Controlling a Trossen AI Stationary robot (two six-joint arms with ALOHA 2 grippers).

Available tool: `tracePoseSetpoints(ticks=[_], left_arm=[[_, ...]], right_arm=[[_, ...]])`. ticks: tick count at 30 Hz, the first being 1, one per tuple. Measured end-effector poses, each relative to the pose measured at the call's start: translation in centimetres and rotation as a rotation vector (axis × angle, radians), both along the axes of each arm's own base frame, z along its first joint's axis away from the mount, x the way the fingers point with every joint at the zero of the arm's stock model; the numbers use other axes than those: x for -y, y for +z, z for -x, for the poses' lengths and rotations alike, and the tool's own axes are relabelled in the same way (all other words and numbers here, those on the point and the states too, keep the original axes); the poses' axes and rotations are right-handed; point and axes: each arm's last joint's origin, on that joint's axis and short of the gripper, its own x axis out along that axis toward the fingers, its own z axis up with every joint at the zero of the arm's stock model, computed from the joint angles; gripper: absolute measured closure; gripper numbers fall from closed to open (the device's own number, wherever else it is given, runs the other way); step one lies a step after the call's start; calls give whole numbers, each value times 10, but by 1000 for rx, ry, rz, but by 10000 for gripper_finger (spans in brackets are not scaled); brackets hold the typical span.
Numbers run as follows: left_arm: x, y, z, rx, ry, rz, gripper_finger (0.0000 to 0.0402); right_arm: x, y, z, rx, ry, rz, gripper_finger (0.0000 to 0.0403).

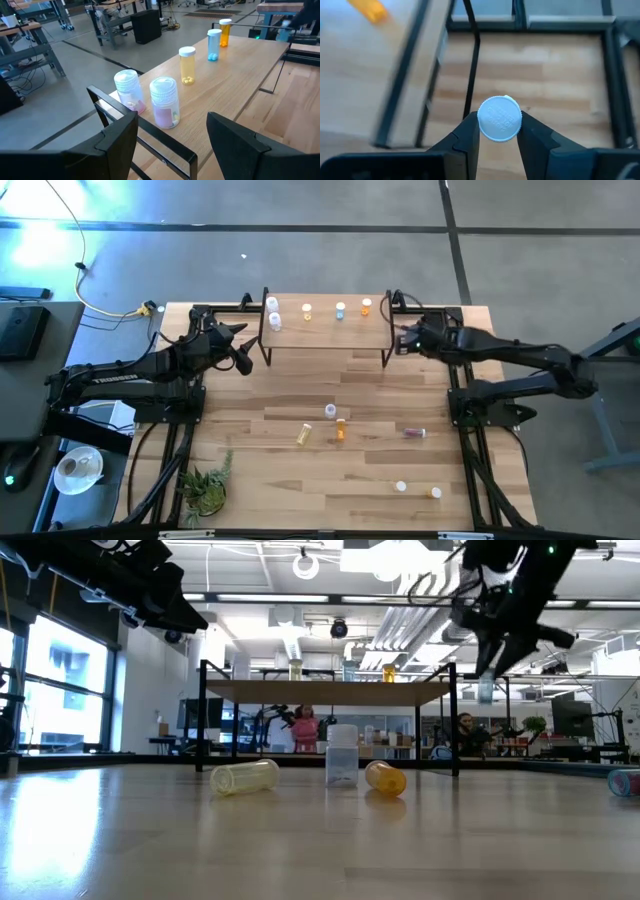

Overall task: Pick and place medicine bottles onto shelf by color
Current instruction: Put the top blue pill bottle on the shelf aligned with the other blue pill bottle

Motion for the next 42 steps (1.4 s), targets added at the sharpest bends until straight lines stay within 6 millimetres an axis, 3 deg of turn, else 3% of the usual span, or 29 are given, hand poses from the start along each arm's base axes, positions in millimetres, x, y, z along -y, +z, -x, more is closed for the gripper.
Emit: tracePoseSetpoints(ticks=[10, 18, 26, 42], left_arm=[[0, 0, 0, 0, 0, 0, 174], [0, 0, 0, 0, 0, 0, 174], [0, 0, 0, 0, 0, 0, 174], [0, 0, 0, 0, 0, 0, 174]], right_arm=[[20, 81, -1, 75, 20, 203, 307], [33, 113, -26, 47, 111, 282, 307], [48, 116, -65, 16, 253, 223, 307], [71, 98, -132, 21, 500, 61, 307]])
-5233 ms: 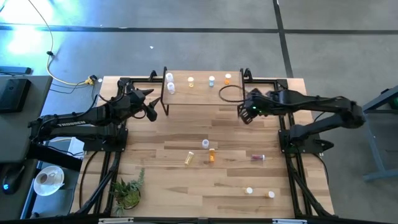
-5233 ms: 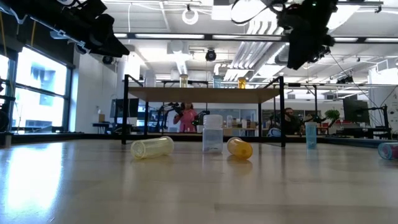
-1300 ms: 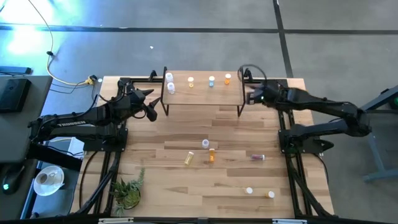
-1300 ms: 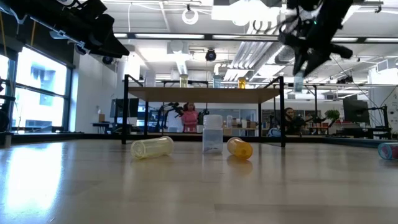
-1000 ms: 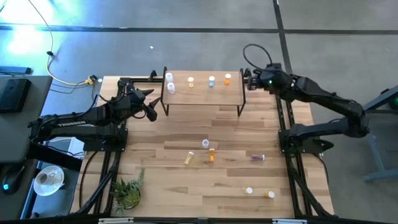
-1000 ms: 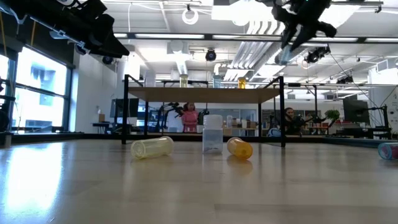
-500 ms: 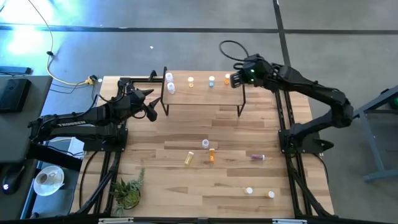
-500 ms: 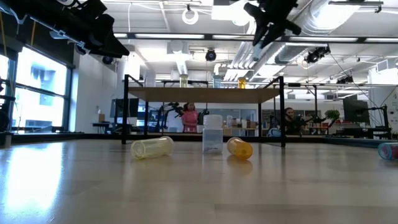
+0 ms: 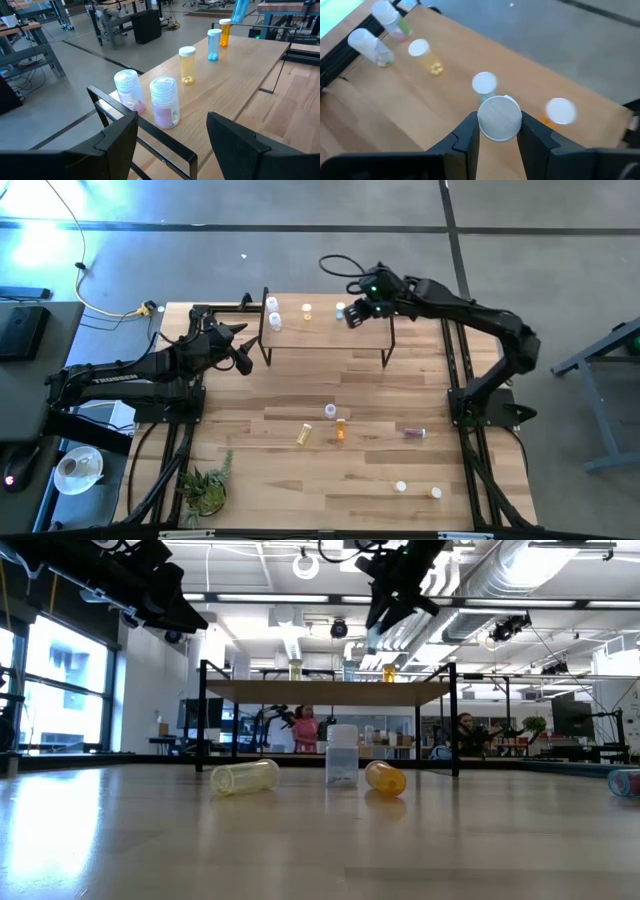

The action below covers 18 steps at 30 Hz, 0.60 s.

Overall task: Pick and place medicine bottles onto shelf by color
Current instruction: Put the top blue pill bottle on the shelf aligned with the other blue pill bottle

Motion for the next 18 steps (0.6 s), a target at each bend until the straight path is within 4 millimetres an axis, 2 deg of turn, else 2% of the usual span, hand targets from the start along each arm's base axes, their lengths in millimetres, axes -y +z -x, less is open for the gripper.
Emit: tracePoseSetpoints(ticks=[18], left_arm=[[0, 0, 0, 0, -1, 0, 174]], right_arm=[[-4, -43, -44, -73, 113, -75, 307]])
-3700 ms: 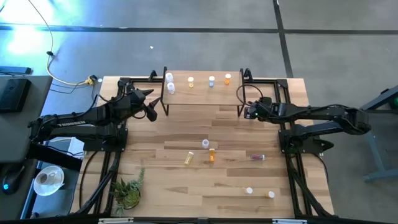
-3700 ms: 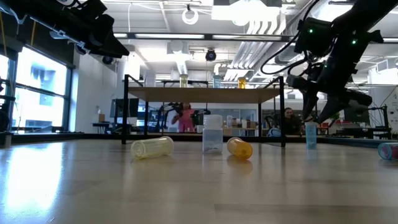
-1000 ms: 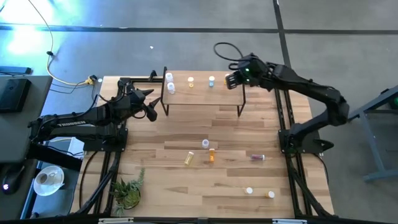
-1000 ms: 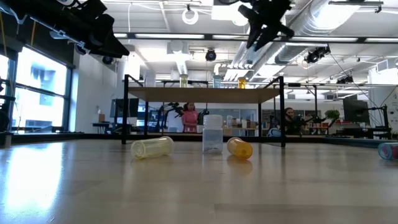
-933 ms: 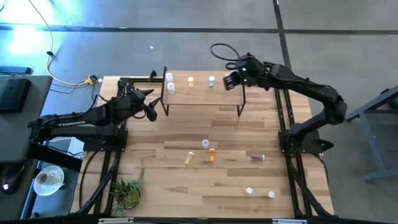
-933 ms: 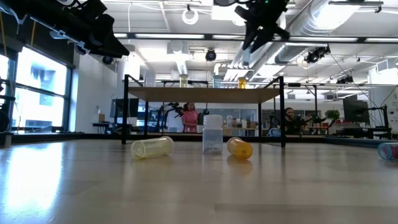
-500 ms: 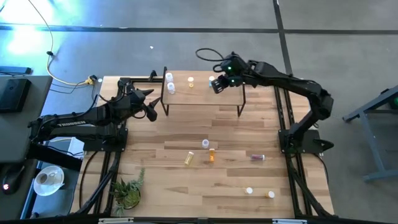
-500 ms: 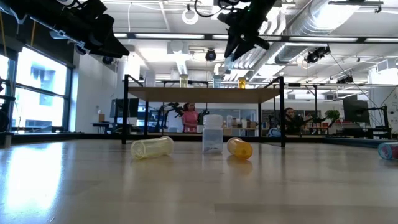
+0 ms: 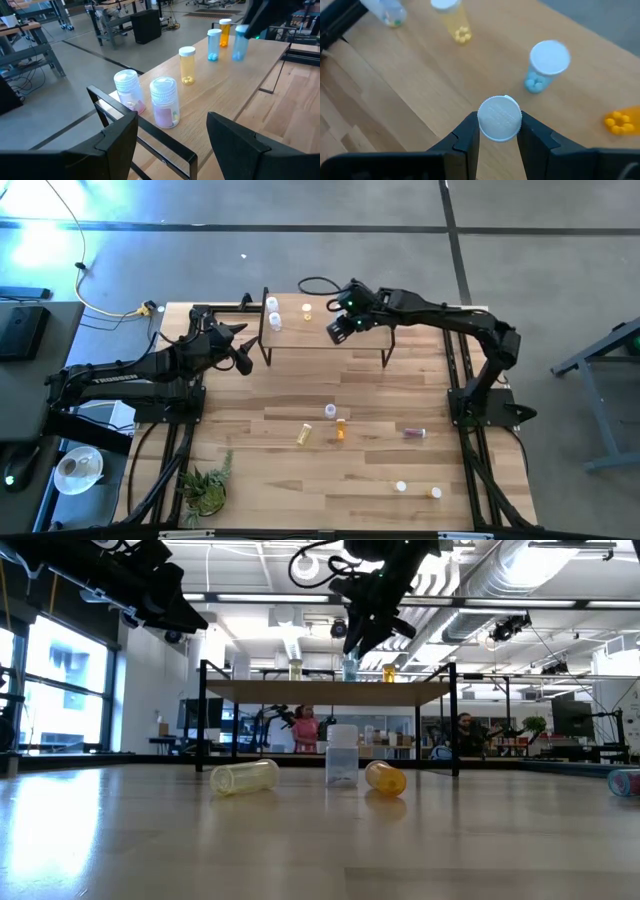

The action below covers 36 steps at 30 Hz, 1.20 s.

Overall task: Pick and place medicine bottles onto shelf by color
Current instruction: Put the top blue pill bottle on the shelf aligned with the other blue pill bottle

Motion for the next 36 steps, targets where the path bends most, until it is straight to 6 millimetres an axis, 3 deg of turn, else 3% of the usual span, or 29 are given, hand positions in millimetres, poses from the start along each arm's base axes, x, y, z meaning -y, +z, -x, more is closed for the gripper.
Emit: tracePoseSetpoints(ticks=[14, 27, 36], left_arm=[[1, 0, -1, 3, -28, 8, 174], [1, 0, -1, 3, -28, 8, 174], [1, 0, -1, 3, -28, 8, 174]], right_arm=[[0, -8, -5, -28, 16, 1, 306], [0, -8, -5, -51, 16, 44, 259], [-1, -8, -5, -51, 18, 45, 254]])
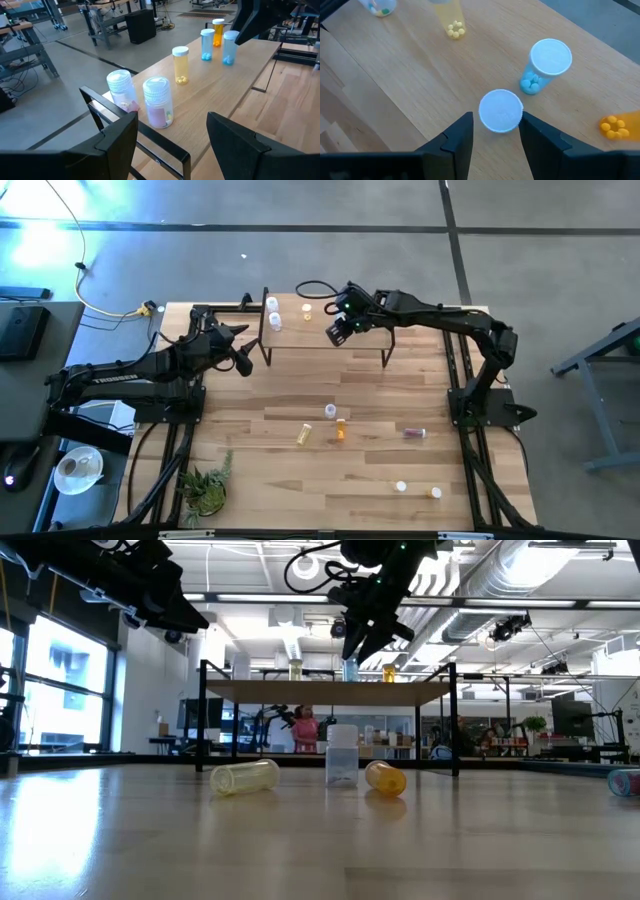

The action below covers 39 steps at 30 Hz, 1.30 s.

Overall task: Pick and place medicine bottles onto shelf by color
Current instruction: Put the top blue pill bottle on the shelf aligned with the other blue pill bottle, then put the top yellow pill bottle on the shelf aligned with the other yellow pill bottle

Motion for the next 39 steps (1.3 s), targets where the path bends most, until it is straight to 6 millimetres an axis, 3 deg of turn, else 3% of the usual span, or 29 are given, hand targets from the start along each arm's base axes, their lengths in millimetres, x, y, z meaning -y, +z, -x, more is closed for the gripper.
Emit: tracePoseSetpoints(ticks=[21, 35, 39], left_arm=[[0, 0, 0, 0, 0, 0, 174], [0, 0, 0, 4, 2, 4, 174], [2, 0, -2, 51, -62, 60, 174]], right_arm=[[-9, 46, 11, -50, 26, -7, 253], [-70, 38, 14, -308, 147, 41, 253], [-88, 24, 14, -384, 197, 72, 253]])
